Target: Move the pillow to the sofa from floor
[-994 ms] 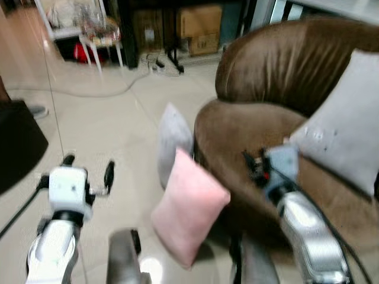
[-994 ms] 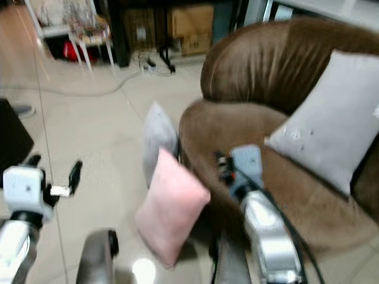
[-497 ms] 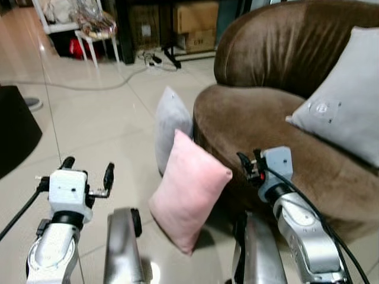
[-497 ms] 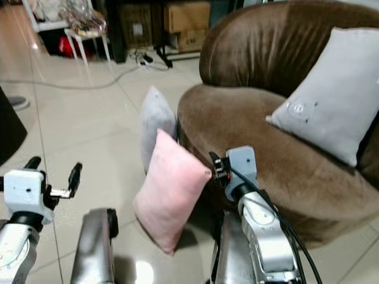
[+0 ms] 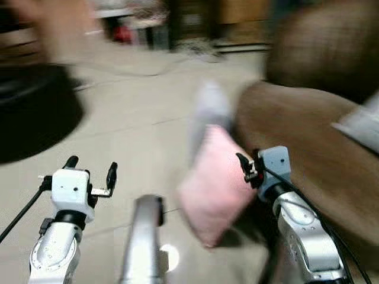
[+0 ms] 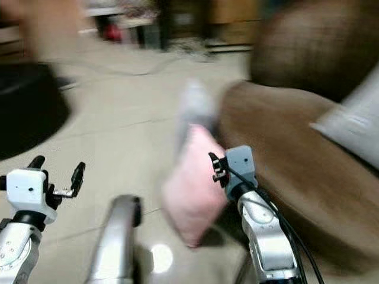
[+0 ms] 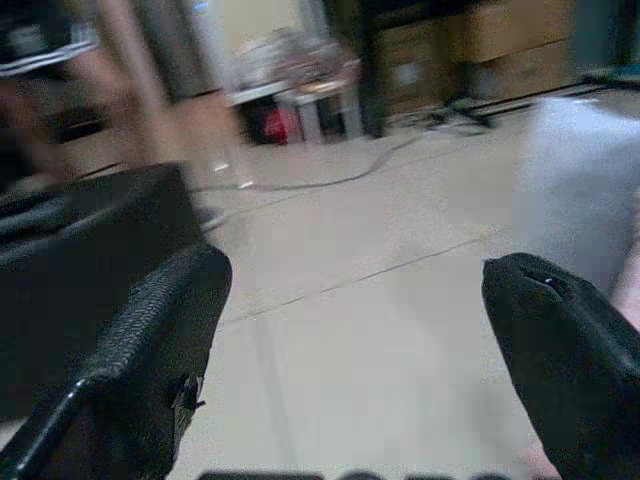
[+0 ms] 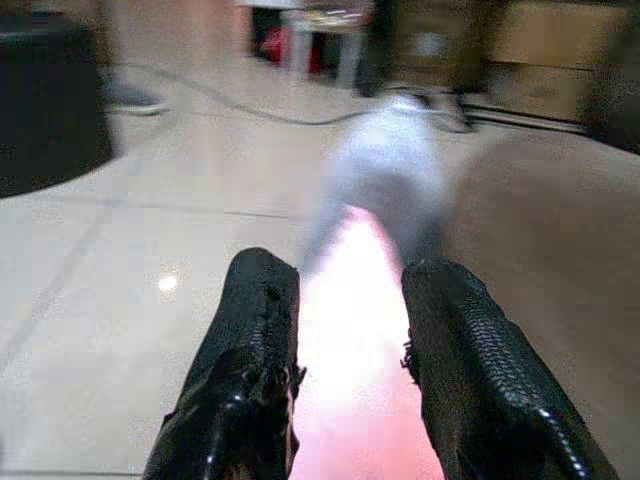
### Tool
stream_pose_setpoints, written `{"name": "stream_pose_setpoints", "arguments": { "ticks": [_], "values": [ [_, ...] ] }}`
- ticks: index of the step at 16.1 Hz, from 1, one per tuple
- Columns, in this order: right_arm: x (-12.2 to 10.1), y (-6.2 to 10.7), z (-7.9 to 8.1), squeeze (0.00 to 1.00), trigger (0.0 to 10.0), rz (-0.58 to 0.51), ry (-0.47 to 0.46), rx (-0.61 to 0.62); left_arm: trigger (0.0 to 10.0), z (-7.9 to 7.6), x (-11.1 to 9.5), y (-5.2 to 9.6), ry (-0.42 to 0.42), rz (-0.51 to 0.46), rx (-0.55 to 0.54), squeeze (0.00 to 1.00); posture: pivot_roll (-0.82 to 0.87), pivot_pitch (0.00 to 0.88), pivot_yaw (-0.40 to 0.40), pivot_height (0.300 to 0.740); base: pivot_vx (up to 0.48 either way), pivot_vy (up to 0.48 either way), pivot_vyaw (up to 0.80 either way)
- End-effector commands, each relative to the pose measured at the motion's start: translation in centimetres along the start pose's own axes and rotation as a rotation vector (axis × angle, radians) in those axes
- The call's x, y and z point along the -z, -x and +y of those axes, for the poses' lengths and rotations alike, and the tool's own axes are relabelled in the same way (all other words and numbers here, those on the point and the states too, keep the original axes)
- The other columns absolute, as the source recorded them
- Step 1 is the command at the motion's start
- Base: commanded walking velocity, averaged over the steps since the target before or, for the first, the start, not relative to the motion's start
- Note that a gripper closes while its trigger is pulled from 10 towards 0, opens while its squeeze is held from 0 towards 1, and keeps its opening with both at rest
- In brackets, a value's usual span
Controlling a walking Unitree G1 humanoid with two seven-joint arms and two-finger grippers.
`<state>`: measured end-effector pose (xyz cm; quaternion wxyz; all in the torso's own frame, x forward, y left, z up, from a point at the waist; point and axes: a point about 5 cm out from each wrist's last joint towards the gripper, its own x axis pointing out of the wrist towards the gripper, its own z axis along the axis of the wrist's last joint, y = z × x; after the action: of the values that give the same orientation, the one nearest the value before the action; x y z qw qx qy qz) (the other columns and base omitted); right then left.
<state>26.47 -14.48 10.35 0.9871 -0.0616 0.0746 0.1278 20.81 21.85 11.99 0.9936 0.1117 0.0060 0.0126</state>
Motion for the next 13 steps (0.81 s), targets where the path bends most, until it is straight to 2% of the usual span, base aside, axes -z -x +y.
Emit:
{"name": "stream_pose_setpoints", "arguments": {
  "ticks": [1,2,8,9,13],
  "values": [
    [-0.53,-0.18,-0.03,0.0,10.0,-0.019,0.009,-0.002,10.0,0.22,-0.11,0.0,-0.005,-0.002,-0.002,0.0,-0.01,0.0,-0.039,0.396,0.274,0.0,0.41],
    [-0.41,-0.16,-0.16,0.0,10.0,-0.013,-0.023,0.014,10.0,0.26,-0.1,-0.02,-0.009,-0.001,-0.004,0.0,-0.01,0.0,-0.037,0.396,0.259,0.0,0.0],
    [-0.32,-0.19,-0.13,0.0,10.0,-0.007,-0.025,0.015,10.0,0.28,-0.01,0.01,-0.01,0.006,-0.001,0.0,-0.01,0.0,-0.037,0.396,0.0,0.0,0.0],
    [-0.38,-0.21,0.19,0.0,10.0,-0.005,0.018,-0.017,10.0,0.29,-0.02,0.01,-0.004,0.005,0.001,0.0,-0.01,0.0,-0.037,0.396,0.0,0.0,0.0],
    [-0.36,-0.15,0.44,0.0,10.0,-0.005,0.03,-0.034,10.0,0.25,-0.05,0.09,0.001,0.004,0.004,0.0,-0.01,0.0,-0.037,0.396,0.277,0.0,0.8]
  ]
}}
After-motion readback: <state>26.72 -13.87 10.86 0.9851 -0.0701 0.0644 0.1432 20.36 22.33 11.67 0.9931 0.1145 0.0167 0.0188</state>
